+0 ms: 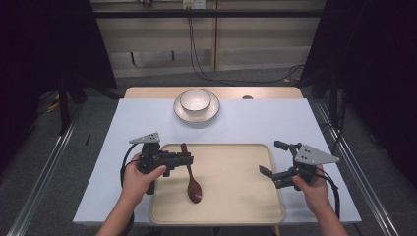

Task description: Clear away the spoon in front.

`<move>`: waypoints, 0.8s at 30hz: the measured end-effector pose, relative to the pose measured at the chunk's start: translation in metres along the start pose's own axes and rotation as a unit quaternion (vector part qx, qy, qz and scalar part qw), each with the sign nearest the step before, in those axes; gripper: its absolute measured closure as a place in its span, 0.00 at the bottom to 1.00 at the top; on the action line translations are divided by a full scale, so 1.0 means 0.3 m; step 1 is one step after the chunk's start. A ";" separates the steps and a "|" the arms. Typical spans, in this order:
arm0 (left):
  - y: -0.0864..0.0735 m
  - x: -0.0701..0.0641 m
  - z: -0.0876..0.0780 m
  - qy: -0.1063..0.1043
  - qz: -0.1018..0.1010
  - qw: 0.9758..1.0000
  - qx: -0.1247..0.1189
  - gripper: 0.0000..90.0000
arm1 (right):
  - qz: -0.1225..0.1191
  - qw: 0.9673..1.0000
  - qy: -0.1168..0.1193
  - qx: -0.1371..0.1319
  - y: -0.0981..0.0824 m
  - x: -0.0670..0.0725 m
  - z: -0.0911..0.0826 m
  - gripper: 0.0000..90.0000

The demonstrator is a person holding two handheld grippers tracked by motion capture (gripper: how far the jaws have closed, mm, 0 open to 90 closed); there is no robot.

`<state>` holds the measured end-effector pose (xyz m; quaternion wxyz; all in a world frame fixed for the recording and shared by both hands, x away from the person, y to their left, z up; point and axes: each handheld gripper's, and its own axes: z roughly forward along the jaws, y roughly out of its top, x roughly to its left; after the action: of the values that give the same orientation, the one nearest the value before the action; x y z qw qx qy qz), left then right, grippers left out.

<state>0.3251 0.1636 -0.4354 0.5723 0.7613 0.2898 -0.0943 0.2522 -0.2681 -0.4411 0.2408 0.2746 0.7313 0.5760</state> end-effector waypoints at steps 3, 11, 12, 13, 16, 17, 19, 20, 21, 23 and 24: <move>0.001 0.005 0.000 0.027 0.014 1.000 0.002 0.66 | 0.000 1.000 0.005 -0.001 0.000 -0.001 0.001 0.01; 0.014 0.034 -0.001 0.059 0.026 0.998 -0.013 0.49 | 0.000 1.000 0.004 0.003 -0.002 0.002 0.000 0.01; 0.019 0.043 0.003 0.061 0.023 0.998 -0.016 0.49 | -0.001 1.000 0.005 0.004 -0.002 0.004 0.000 0.01; 0.021 0.045 0.005 0.061 0.023 0.998 -0.018 0.49 | -0.001 1.000 0.005 0.006 -0.002 0.005 0.000 0.01; 0.024 0.048 0.009 0.070 0.025 0.997 -0.019 0.45 | -0.002 1.000 0.010 0.005 -0.003 0.005 0.001 0.01; 0.025 0.052 0.012 0.068 0.025 0.997 -0.018 0.44 | -0.002 1.000 0.014 0.008 -0.003 0.005 -0.001 0.01; 0.025 0.054 0.016 0.070 0.027 0.997 -0.018 0.42 | -0.002 1.000 0.005 0.007 -0.003 0.007 0.001 0.01; 0.025 0.054 0.016 0.070 0.027 0.997 -0.018 0.40 | -0.002 1.000 0.005 0.007 -0.003 0.007 0.001 0.01; 0.025 0.054 0.022 0.070 0.024 0.997 -0.019 0.39 | -0.004 1.000 0.008 0.006 -0.003 0.005 0.001 0.01; 0.027 0.055 0.029 0.070 0.029 0.997 -0.018 0.37 | -0.003 1.000 0.008 0.006 -0.003 0.006 0.000 0.01; 0.028 0.056 0.032 0.074 0.032 0.997 -0.017 0.36 | -0.002 1.000 0.007 0.007 -0.003 0.006 0.000 0.01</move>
<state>0.3453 0.1587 -0.4397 0.5650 0.7653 0.3081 -0.0145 0.2508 -0.2671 -0.4420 0.2351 0.2704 0.7378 0.5720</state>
